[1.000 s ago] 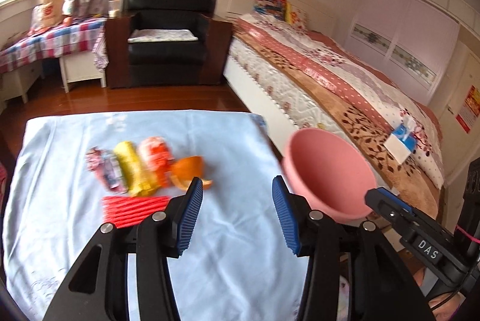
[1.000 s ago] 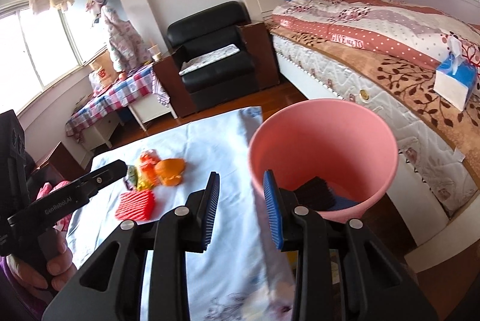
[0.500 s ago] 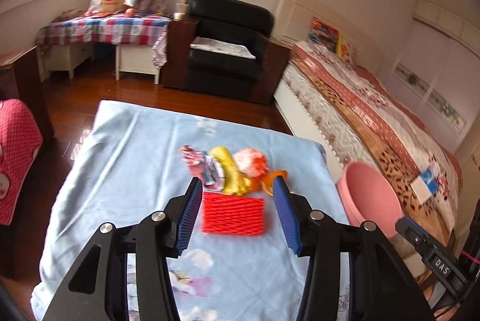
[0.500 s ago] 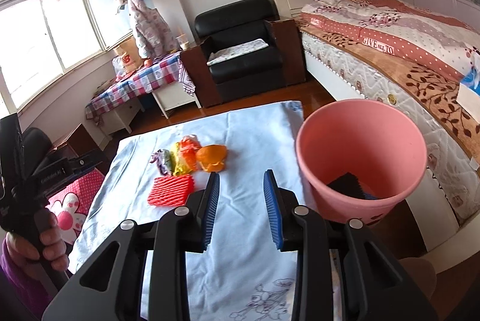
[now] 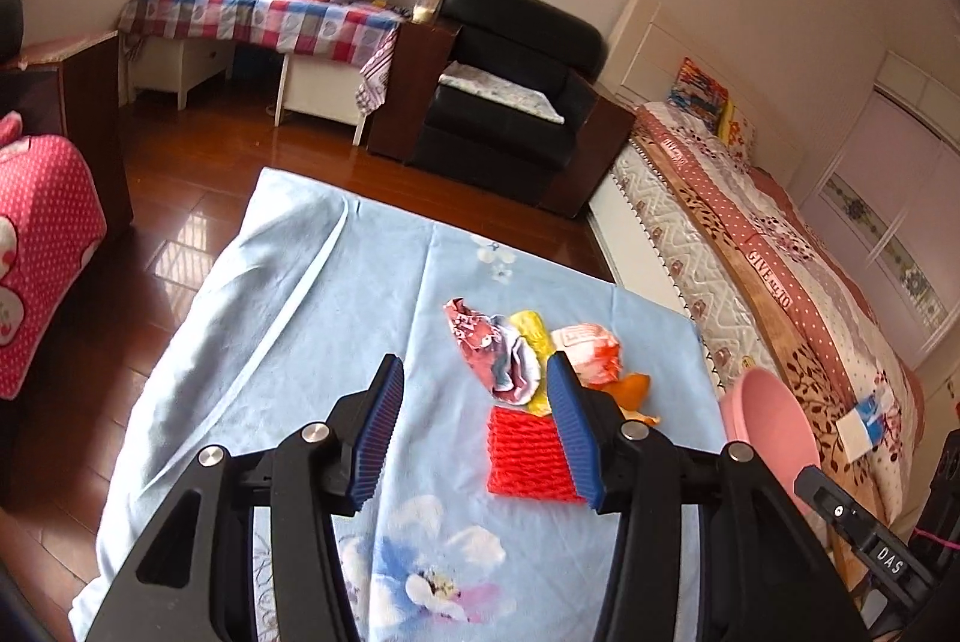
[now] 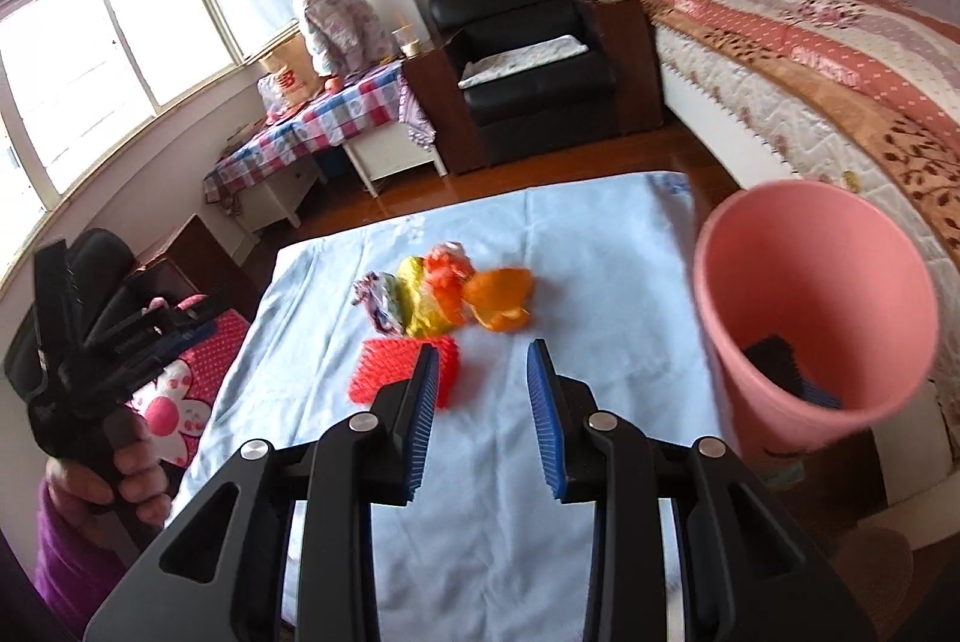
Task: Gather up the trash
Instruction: 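Move both open tools back toward the red foam net, then grasp the crumpled patterned wrapper with the left tool while the right grasps the orange-white bag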
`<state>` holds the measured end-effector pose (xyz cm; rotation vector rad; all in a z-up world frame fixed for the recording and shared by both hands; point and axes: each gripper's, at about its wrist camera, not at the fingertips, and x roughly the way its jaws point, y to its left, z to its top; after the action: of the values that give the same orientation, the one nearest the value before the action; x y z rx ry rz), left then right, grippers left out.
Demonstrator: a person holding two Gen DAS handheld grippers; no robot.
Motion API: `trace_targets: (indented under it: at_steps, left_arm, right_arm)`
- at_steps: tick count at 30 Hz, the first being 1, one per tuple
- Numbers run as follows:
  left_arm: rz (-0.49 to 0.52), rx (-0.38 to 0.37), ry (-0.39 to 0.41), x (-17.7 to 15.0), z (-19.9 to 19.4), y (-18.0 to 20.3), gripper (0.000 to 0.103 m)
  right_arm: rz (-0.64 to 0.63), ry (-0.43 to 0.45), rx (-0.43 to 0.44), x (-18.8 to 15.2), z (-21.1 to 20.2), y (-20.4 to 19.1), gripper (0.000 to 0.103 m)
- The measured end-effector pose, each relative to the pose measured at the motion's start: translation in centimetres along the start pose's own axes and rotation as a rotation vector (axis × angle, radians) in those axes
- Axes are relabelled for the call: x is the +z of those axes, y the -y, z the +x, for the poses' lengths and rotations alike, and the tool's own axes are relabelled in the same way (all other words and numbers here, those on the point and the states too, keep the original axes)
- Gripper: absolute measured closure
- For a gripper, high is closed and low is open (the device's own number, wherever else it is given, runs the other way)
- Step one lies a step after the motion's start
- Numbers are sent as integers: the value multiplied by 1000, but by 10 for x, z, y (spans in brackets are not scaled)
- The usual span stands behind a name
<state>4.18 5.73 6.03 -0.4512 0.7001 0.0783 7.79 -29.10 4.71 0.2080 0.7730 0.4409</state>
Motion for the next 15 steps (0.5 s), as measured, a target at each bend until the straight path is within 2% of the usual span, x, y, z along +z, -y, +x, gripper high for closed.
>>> trace_targets:
  at_steps: [6,9,15]
  left_arm:
    - [-115,-27,-69,20,42,-14,54]
    - [-178,-41,-126,27,71,-17,50]
    - [-288,-46,-258,28,135,-19,49]
  right_arm:
    - [4,-38,43,28,38,-6,72]
    - [6,-63,49,35,59,-6,72]
    - [27,-104,64,44,94,3,72]
